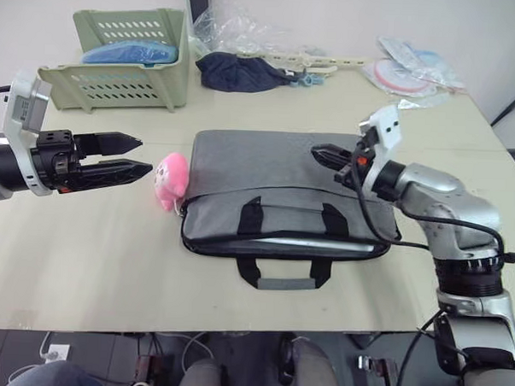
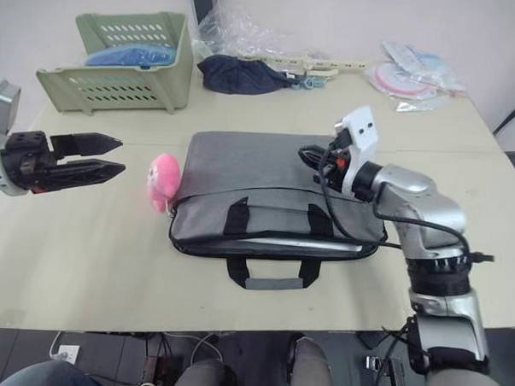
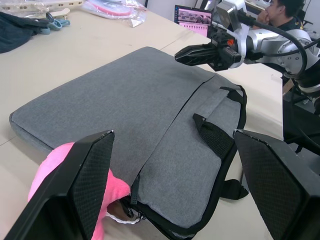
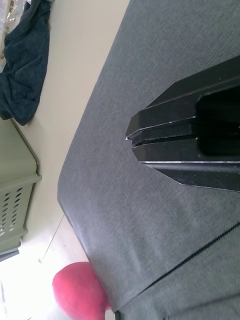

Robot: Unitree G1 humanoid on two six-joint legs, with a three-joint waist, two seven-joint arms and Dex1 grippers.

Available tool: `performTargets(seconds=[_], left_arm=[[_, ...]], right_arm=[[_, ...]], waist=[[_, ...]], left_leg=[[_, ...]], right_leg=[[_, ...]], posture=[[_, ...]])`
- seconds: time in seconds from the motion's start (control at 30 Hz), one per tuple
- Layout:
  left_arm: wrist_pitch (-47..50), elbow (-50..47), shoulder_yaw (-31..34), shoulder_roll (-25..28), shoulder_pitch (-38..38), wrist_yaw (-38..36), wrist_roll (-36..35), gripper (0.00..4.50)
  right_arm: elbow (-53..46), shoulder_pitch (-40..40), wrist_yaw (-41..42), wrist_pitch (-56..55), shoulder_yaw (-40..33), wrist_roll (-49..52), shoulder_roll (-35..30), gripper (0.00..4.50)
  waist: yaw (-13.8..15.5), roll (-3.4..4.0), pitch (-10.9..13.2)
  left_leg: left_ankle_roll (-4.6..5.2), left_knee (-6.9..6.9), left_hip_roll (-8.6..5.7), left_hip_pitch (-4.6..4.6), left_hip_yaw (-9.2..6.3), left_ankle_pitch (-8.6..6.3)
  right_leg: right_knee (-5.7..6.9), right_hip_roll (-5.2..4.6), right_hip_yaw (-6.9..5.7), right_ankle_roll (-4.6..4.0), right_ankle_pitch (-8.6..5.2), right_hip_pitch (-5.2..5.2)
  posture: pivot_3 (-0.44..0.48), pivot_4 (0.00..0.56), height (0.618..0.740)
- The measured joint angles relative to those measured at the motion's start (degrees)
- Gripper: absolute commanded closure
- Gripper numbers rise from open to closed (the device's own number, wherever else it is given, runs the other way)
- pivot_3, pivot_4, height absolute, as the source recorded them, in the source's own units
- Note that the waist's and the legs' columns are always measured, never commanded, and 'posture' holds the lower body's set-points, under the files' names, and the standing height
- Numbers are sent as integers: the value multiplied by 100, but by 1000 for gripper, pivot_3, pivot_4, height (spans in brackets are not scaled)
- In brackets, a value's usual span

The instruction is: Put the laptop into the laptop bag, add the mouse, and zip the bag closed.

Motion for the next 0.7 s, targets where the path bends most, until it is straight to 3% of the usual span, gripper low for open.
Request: performTargets(seconds=[0.3,0.7], left_arm=[[204,-354,204,-87,208,272,-151,385],[529,-873,376,-93,569,557,-396,385]], right_arm=[[522,-148,112,-517,232,-297,928,4391],[52,310,111,-243,382,-325,1364,4391]], waist=[[-128,4,2],[-158,4,2]], left_leg=[[-1,0,1,5,-4,1],[-2,1,0,7,-9,1]], right_leg=[[13,-1,-2,-3,-2,-2],[17,-1,-1,-6,-4,-2]], posture=[[0,150,740],[0,150,740]])
